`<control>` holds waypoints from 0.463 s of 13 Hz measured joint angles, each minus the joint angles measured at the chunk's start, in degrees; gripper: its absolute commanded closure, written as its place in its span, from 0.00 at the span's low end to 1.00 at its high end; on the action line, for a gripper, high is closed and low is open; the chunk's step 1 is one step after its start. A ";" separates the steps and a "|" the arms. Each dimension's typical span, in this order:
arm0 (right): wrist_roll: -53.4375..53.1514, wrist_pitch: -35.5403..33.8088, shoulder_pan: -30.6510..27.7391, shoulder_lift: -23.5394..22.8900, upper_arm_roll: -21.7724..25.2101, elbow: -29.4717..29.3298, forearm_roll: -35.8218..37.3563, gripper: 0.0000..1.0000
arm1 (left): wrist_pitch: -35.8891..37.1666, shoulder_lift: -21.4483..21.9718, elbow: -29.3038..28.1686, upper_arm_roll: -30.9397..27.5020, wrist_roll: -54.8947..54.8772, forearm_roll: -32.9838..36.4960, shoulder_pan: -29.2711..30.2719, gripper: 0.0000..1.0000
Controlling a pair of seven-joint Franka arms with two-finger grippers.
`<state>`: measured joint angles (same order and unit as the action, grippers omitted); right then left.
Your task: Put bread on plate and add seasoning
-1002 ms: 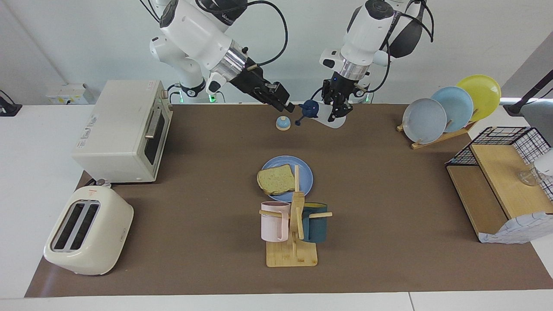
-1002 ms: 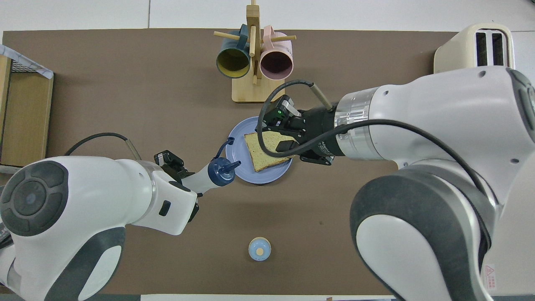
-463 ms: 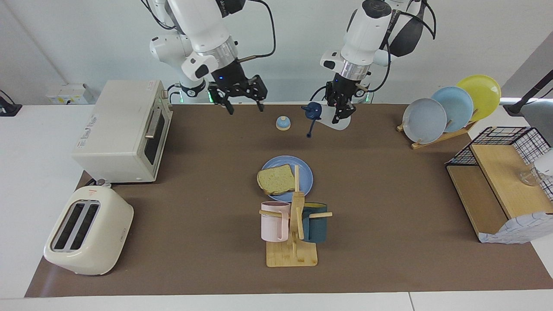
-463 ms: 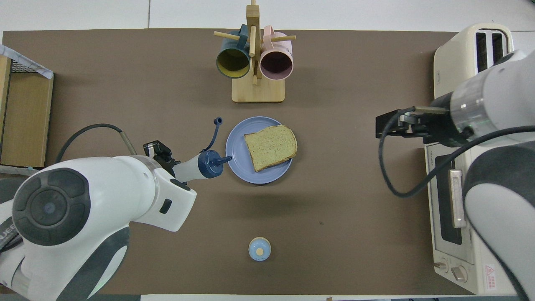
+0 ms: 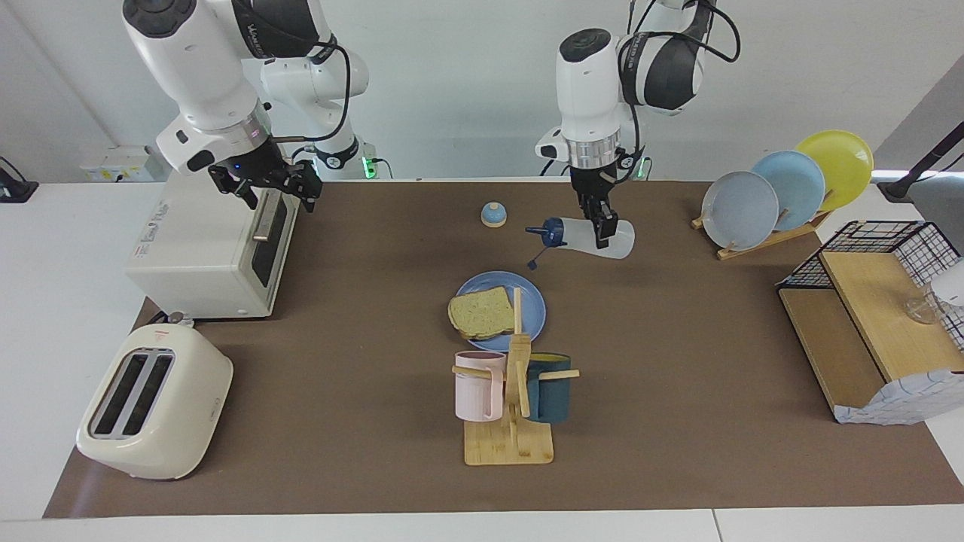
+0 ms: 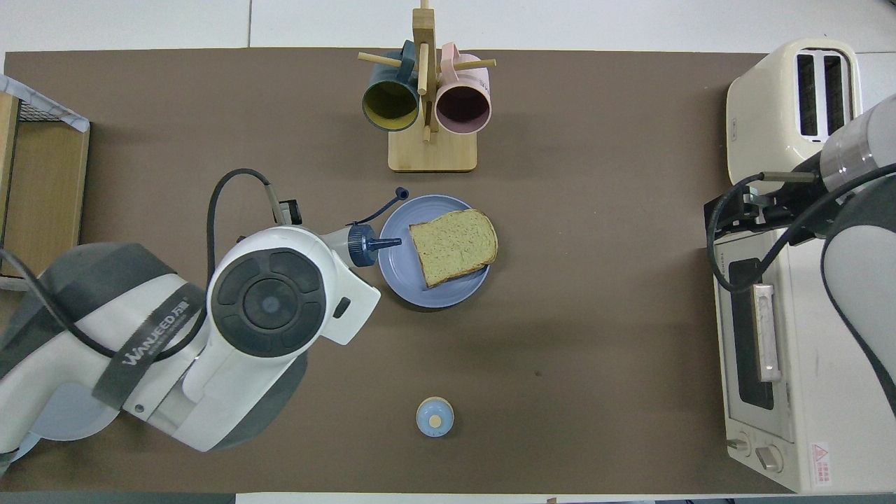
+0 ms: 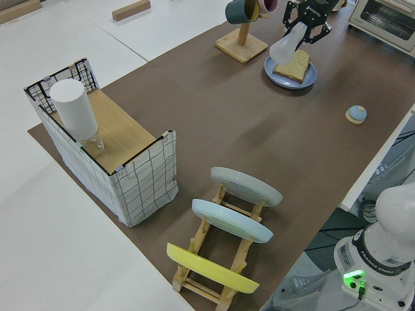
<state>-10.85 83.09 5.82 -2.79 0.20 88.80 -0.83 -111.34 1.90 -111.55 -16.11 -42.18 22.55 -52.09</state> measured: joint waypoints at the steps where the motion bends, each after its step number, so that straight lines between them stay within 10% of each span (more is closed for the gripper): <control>1: 1.29 -0.36 -0.49 -0.50 -0.14 -0.57 0.04 0.00 | 1.57 -2.14 1.73 0.04 0.16 2.71 -0.85 1.00; 6: 2.56 -1.04 -0.86 0.19 -0.36 -0.01 0.04 0.00 | 9.21 -10.11 5.66 0.14 7.20 17.73 -7.38 1.00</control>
<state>-8.29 82.05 4.96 -2.60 -0.16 88.79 -0.79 -102.14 -8.21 -105.89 -15.96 -34.99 40.28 -59.47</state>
